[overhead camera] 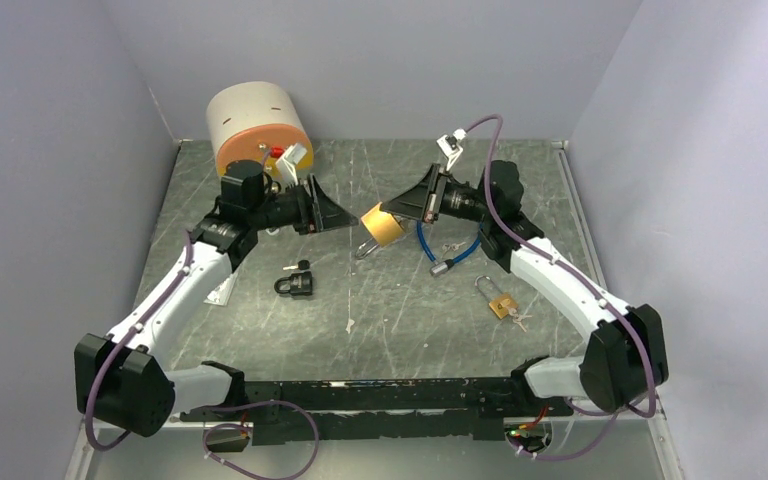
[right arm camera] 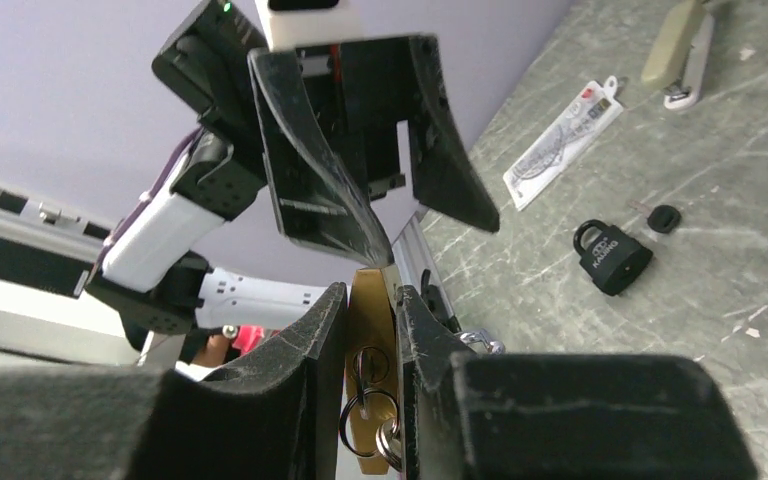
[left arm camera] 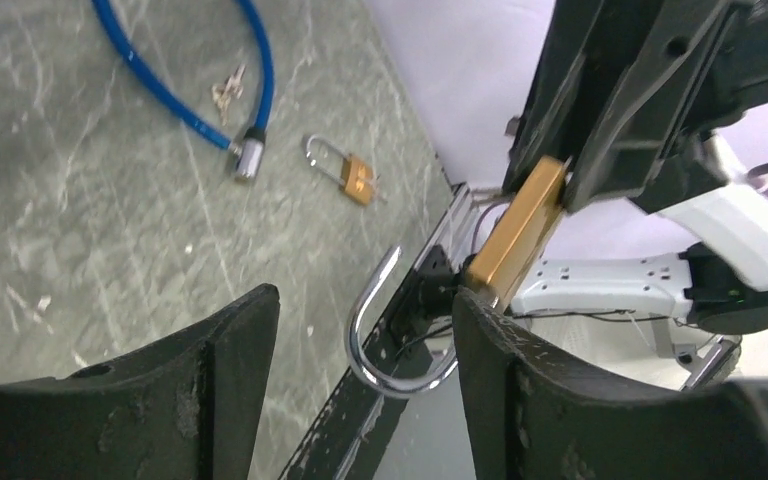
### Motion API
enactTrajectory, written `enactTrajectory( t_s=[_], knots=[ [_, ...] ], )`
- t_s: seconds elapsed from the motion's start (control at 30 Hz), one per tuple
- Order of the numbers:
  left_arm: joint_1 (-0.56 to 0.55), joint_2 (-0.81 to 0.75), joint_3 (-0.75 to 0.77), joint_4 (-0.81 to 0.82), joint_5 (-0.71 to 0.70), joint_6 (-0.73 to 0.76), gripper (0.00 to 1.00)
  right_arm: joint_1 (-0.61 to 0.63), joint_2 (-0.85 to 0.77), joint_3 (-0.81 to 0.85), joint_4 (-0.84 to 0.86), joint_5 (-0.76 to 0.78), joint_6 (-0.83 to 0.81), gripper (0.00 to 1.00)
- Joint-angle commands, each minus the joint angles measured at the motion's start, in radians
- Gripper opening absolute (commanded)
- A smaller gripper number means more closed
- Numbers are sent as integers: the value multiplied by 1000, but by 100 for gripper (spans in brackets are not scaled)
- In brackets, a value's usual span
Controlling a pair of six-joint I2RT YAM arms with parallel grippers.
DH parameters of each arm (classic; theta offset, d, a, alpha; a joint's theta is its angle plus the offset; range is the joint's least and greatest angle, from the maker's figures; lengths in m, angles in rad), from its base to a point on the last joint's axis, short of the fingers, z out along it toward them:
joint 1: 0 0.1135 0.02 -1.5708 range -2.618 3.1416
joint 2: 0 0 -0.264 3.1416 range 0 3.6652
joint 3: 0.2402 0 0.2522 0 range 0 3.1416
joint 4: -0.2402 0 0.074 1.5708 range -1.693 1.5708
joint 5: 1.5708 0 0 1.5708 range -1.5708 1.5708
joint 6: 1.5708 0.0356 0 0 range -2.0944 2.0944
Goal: Unlock with the key
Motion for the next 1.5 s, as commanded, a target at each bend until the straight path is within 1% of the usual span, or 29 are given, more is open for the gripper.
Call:
enactTrajectory(
  t_s=[0.0,0.07,0.17,0.2,0.23,0.27,0.3,0.4,0.43,0.5,0.63,0.83,0.97,1.17,1.3,1.33,1.37,1.4,1.43,1.47],
  knots=[
    [1,-11,-33,-118,-42,99,63,3,14,53,50,83,38,0],
    [2,-18,-62,-137,-100,115,59,3,39,46,6,134,44,0],
    [1,-5,-126,-87,-91,108,56,2,95,17,-34,191,87,0],
    [1,7,-142,-83,-89,110,55,4,118,10,-41,208,114,0],
    [1,16,-150,-103,-108,116,50,4,141,5,-35,215,137,0],
    [1,24,-148,-149,-157,124,48,4,169,6,-37,224,159,0],
    [1,28,-141,-204,-239,127,47,6,197,13,-50,236,173,0],
    [2,19,-119,-342,-472,137,50,13,289,54,-109,281,187,0],
    [2,16,-113,-369,-518,140,52,15,328,64,-105,280,203,0],
    [2,14,-111,-388,-562,145,55,16,405,88,-104,280,247,0],
    [4,38,-101,-394,-573,150,57,16,566,164,-77,278,286,0],
    [5,77,-77,-384,-561,160,58,12,757,336,-41,312,238,0],
    [7,72,-61,-396,-584,168,60,4,873,441,4,312,198,0],
    [12,46,-64,-409,-611,162,62,-8,1013,577,80,307,153,0],
    [13,52,-58,-423,-609,160,62,-12,1060,617,121,312,124,0],
    [13,54,-53,-428,-610,162,63,-13,1065,629,105,318,109,2],
    [13,55,-48,-434,-613,163,63,-16,1069,639,84,322,93,10],
    [13,55,-42,-438,-616,165,64,-19,1066,645,61,330,71,20],
    [13,55,-36,-443,-620,168,65,-23,1060,643,32,342,50,35],
    [14,53,-30,-449,-624,170,66,-28,1040,636,12,356,27,44]
  ],
)
